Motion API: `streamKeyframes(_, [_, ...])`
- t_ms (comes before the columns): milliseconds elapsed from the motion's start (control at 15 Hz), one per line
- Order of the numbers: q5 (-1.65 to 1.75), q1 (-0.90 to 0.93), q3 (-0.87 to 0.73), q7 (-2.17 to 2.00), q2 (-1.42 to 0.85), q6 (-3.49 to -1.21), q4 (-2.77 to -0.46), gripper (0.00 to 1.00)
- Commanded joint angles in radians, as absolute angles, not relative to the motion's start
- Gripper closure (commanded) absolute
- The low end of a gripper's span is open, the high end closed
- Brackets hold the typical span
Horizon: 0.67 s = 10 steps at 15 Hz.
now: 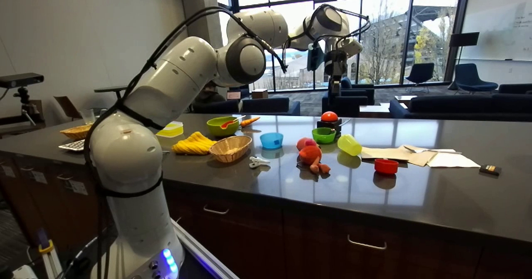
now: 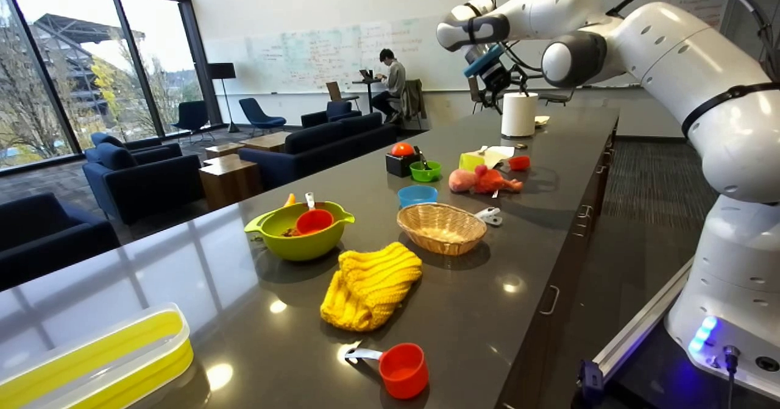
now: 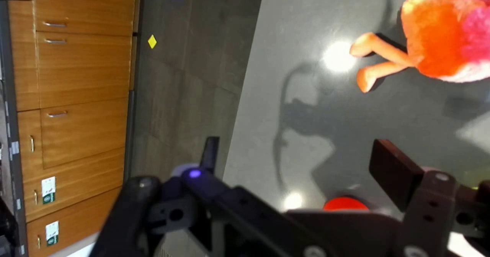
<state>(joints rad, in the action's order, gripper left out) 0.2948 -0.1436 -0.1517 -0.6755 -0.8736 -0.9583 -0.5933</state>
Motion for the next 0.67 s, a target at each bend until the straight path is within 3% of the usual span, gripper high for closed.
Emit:
streamKeyframes(0, [0.205, -0.182, -0.129, -0.703, -0.946, -0.875, -0.521, 0.00])
streamKeyframes(400, [-0.104, -0.277, -0.085, -0.786, -1.074, -0.793, -0.443, 0.00])
streamKeyframes(600, [-0.239, -0.334, -0.067, -0.883, -1.114, -0.861, -0.388, 0.00])
